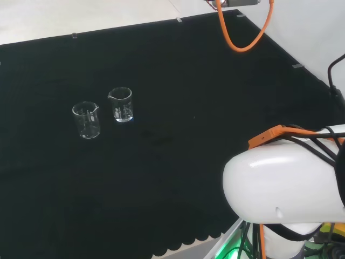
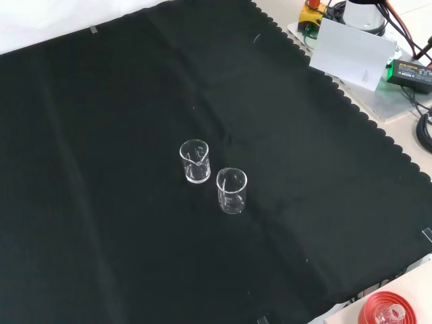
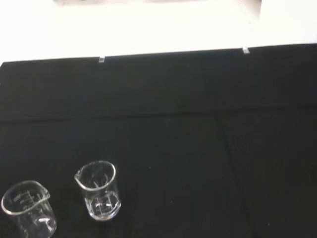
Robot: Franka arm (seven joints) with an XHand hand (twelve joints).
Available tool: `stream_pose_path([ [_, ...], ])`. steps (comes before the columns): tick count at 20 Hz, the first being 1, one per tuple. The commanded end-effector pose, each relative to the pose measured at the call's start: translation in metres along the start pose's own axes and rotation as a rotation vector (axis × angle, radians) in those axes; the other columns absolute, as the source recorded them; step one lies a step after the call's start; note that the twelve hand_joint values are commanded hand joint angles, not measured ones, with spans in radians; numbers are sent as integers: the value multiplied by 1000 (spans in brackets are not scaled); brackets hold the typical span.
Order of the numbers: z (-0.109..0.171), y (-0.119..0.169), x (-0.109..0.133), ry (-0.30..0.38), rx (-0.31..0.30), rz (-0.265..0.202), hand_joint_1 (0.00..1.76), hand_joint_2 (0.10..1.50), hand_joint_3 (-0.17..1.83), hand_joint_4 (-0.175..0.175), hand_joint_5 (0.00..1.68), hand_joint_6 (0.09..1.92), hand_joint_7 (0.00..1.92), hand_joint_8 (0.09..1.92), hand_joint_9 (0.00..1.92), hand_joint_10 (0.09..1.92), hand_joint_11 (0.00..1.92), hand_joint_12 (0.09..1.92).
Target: Pick up the beaker on the right.
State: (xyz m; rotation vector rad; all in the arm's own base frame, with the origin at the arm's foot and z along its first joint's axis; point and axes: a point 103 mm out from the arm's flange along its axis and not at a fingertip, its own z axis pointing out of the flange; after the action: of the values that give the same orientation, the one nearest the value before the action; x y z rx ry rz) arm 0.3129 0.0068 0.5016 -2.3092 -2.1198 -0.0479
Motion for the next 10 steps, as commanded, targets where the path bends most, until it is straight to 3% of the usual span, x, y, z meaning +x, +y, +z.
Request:
stream_pose_path([
  [1,4,4,-7,21,0,31,129,1312,237,-51,267,87,69,506,127,666,0,982],
  [10,35,16,-24,46,46,71,295,1198,202,-59,257,87,94,524,142,670,0,1008],
])
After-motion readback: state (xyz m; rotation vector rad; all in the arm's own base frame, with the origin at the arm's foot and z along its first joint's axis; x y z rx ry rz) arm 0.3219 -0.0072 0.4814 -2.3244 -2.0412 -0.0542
